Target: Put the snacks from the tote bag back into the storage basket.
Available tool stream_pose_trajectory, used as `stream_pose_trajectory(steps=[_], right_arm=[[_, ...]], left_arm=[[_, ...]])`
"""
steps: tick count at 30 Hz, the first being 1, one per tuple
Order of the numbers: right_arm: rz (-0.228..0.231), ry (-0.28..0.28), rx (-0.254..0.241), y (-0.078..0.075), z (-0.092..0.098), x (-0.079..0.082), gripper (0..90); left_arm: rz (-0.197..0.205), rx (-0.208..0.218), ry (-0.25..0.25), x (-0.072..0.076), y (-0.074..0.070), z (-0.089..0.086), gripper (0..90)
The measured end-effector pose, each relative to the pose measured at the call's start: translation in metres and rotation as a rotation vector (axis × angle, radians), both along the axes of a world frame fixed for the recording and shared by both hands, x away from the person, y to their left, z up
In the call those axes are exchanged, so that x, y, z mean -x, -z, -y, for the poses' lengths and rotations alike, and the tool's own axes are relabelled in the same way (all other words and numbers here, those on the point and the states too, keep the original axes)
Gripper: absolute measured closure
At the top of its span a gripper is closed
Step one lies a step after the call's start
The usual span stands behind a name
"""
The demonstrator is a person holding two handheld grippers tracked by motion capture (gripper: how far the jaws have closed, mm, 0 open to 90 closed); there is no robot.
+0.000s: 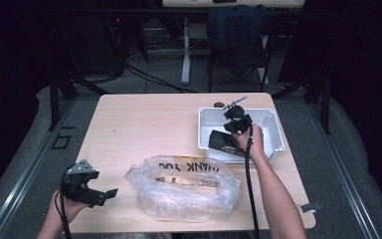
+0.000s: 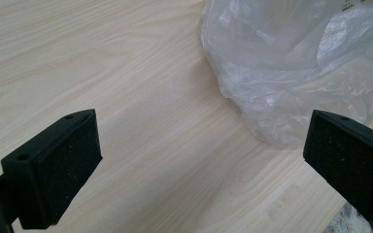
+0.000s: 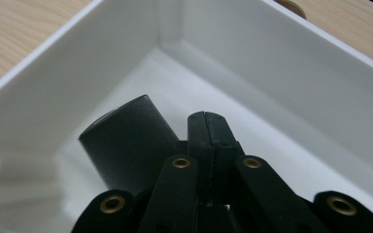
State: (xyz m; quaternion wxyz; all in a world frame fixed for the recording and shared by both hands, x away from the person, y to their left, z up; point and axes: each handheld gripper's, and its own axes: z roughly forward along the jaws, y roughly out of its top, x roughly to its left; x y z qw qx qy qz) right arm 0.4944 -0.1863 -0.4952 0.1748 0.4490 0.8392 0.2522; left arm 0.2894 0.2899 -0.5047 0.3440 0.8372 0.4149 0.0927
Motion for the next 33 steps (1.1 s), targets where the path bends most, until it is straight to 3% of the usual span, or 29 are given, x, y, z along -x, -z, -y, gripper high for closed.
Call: stream_pose_trajectory(steps=[10,28,33], right_arm=[[-0.027,0.022,0.011,0.017,-0.012,-0.01,90.0],[-0.077,-0.04,-0.015,0.017,-0.02,-0.001,90.0],[-0.092,-0.052,0.003,0.018,-0.022,0.002,90.0]], left_arm=[[0.0,0.002,0.009,0.0,0.0,0.001,0.0],[0.002,-0.001,0.009,0.001,0.0,0.001,0.0],[0.002,-0.007,0.015,0.0,0.0,0.001,0.0]])
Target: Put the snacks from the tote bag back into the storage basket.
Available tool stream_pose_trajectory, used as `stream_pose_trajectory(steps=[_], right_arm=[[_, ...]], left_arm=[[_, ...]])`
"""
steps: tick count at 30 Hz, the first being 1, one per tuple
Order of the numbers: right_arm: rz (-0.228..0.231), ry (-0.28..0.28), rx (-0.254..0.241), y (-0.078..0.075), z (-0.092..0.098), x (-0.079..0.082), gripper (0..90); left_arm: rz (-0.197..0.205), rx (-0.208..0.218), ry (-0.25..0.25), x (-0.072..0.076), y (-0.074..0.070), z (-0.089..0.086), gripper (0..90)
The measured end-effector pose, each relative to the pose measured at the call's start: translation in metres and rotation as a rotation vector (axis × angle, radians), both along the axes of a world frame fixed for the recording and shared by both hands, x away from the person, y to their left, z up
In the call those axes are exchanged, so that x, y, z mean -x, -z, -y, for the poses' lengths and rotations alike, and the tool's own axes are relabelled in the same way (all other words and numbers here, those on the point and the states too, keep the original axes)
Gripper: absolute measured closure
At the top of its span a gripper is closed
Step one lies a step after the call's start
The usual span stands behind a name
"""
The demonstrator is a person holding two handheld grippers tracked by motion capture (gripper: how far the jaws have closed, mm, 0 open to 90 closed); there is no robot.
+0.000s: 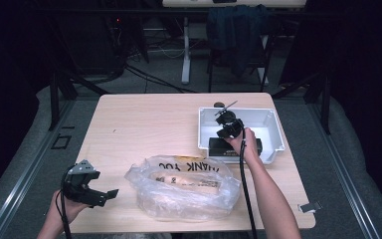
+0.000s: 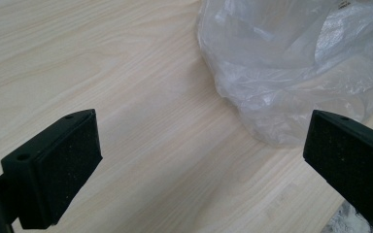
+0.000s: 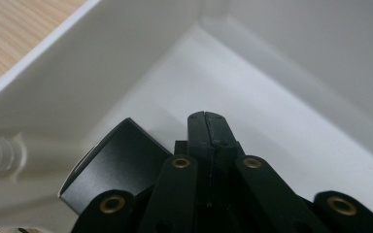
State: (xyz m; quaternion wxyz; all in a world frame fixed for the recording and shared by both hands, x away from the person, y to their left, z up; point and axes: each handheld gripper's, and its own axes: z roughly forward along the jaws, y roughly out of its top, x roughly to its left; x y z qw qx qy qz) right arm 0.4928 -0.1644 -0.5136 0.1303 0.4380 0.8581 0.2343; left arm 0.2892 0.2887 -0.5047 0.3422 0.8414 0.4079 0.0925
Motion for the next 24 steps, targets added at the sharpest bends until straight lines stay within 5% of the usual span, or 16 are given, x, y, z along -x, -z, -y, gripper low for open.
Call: stream_pose_trajectory(steps=[3,7,11,16,24], right_arm=[[-0.01,-0.014,0.008,0.0,0.0,0.0,90.0],[0.046,0.03,-0.019,-0.006,0.002,0.006,80.0],[0.076,0.035,-0.03,-0.028,0.014,0.02,61.1],[0.11,0.078,-0.071,-0.058,0.038,0.048,38.4],[0.123,0.061,-0.097,-0.083,0.059,0.101,17.9]], left_arm=[[-0.001,0.003,-0.002,0.0,0.0,0.0,0.0],[0.003,0.009,-0.014,0.001,0.0,-0.001,0.0],[0.004,0.006,-0.021,0.001,0.0,-0.002,0.0],[0.004,-0.002,-0.015,0.0,-0.001,0.0,0.0],[0.01,-0.012,-0.017,0.001,0.0,0.001,0.0]])
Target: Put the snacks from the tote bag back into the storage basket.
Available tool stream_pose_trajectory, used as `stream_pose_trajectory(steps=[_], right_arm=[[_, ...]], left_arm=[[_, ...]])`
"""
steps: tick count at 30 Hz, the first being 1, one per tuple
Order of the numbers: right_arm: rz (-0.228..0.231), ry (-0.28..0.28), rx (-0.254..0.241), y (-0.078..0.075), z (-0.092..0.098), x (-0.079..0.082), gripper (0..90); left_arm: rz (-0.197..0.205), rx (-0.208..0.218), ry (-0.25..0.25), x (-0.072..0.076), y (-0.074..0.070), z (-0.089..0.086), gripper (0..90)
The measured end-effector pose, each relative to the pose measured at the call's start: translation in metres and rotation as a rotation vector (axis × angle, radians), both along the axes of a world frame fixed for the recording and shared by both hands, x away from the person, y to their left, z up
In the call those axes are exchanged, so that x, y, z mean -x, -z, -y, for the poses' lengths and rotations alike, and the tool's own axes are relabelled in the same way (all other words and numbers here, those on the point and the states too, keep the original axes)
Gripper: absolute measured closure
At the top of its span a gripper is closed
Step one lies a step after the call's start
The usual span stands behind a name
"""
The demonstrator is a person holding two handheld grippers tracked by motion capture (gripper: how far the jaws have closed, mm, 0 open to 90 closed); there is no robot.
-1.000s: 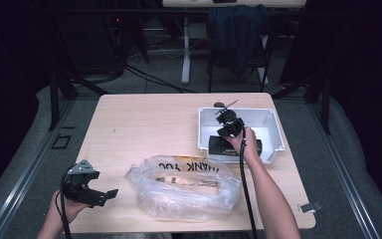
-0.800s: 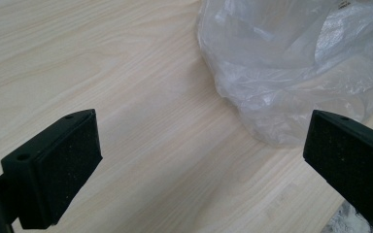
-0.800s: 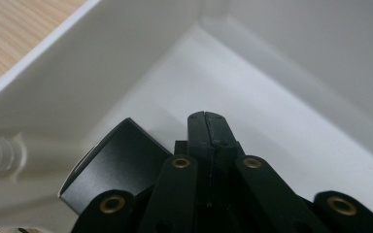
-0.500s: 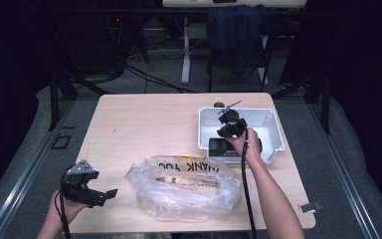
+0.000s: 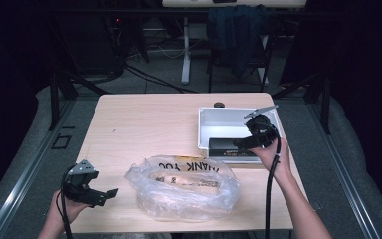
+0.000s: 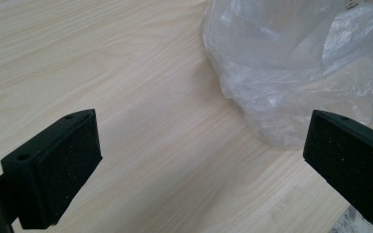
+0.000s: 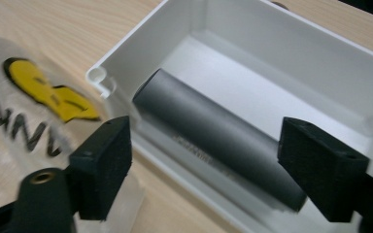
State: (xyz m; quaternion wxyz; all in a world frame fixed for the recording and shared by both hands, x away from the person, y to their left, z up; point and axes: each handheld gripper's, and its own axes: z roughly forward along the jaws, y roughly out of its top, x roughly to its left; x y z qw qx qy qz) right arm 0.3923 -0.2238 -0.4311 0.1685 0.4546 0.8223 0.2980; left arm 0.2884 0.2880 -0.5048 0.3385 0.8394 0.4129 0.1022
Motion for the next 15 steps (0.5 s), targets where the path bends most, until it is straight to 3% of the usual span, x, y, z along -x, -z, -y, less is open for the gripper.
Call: stream_pose_trajectory(steps=[9,15], right_arm=[[0.008,-0.04,-0.006,0.004,0.009,0.057,8.9],[0.008,-0.024,0.003,0.025,0.015,0.091,2.6]], left_arm=[[0.002,-0.012,0.001,0.0,0.0,0.001,0.0],[0.001,-0.014,0.0,-0.001,0.002,0.001,0.0]])
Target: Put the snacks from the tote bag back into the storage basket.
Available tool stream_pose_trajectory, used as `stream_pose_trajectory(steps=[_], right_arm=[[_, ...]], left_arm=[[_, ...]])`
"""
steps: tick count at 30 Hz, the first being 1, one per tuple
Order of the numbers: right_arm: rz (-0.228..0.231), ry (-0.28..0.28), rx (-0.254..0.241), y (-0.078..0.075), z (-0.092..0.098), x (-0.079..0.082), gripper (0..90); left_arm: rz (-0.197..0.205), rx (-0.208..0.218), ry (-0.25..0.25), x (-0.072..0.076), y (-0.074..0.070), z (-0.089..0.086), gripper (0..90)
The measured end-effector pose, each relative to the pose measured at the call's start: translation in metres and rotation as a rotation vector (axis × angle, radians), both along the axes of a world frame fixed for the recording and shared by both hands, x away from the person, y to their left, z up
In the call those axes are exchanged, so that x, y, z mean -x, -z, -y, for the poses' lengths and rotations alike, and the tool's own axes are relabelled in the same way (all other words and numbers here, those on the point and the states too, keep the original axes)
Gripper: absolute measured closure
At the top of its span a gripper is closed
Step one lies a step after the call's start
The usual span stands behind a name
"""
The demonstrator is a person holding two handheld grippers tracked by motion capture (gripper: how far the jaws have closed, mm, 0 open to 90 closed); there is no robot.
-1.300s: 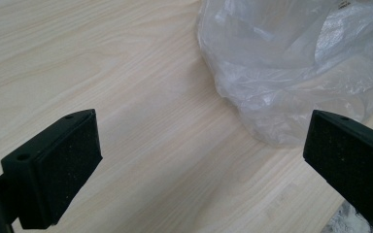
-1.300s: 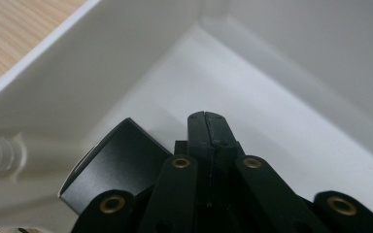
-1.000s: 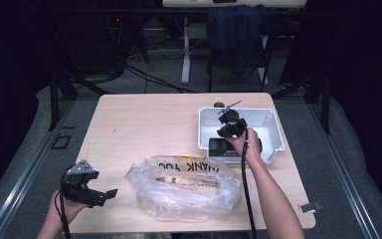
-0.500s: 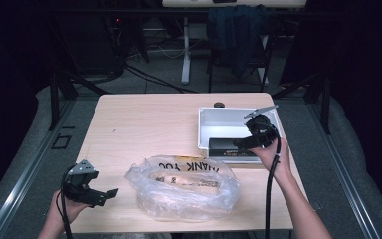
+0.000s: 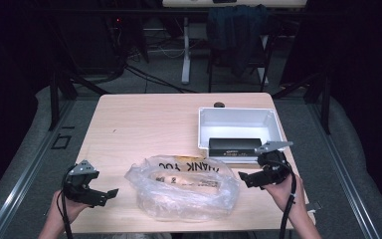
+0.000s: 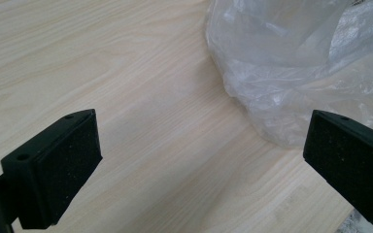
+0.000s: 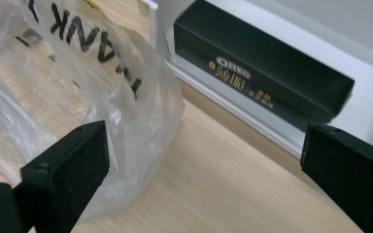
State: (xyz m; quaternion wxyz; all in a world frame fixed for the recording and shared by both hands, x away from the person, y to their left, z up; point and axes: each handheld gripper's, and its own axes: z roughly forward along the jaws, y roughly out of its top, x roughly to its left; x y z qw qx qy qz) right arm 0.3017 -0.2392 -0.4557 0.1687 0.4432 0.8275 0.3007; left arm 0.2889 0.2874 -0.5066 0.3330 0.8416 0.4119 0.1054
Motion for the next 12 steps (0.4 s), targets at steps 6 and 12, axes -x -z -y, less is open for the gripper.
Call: stream_pose_trajectory(steps=[6,12], right_arm=[[-0.019,0.015,0.003,0.028,0.005,0.019,0.0],[-0.022,0.004,0.027,0.035,0.005,0.02,0.0]], left_arm=[[-0.002,-0.005,0.0,-0.001,0.002,0.003,0.0],[-0.009,-0.014,0.004,-0.004,0.004,0.005,0.0]])
